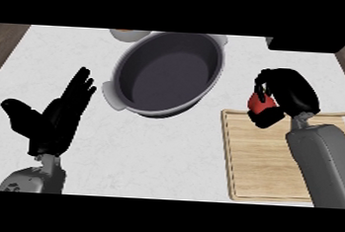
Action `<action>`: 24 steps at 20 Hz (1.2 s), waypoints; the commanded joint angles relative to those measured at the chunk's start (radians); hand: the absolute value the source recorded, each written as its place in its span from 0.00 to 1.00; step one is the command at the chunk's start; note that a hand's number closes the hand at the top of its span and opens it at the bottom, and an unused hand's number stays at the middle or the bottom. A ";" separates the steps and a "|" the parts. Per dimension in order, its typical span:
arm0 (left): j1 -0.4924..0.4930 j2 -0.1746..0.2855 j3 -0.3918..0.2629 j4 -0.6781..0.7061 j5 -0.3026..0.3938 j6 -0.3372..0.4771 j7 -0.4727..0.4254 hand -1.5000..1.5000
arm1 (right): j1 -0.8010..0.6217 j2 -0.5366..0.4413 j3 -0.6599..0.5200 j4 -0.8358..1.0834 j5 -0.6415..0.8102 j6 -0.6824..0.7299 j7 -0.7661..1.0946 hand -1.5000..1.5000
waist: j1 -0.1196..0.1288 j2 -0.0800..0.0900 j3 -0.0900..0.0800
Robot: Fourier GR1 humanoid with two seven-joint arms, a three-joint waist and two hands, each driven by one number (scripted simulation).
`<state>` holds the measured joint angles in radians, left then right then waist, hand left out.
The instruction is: Pick the bell pepper from the tray and place it in the pot
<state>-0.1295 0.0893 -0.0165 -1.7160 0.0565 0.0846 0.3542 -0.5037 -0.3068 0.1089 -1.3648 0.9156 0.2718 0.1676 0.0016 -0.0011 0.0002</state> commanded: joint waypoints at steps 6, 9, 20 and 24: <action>0.041 -0.004 -0.013 -0.058 0.003 -0.007 0.022 0.50 | -0.129 -0.024 -0.092 -0.318 -0.136 0.117 0.011 1.00 | -0.004 -0.007 -0.001; 0.023 -0.011 -0.001 0.026 -0.020 0.004 -0.034 0.50 | -0.203 0.010 -0.115 -0.328 -0.191 0.122 0.000 1.00 | -0.002 0.000 -0.001; 0.042 -0.026 -0.019 0.045 -0.015 -0.025 -0.059 0.50 | -0.505 0.186 -0.070 -0.205 -0.209 0.174 0.278 1.00 | 0.012 0.001 -0.001; -0.015 -0.003 0.000 -0.019 -0.008 -0.016 0.024 0.50 | -0.614 0.207 -0.111 0.016 -0.169 0.075 0.243 1.00 | 0.019 0.003 -0.001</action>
<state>-0.1329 0.0815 -0.0169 -1.6939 0.0473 0.0642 0.3396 -1.0142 -0.1349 0.0050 -1.5013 0.7170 0.3956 0.3923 0.0136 0.0007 -0.0009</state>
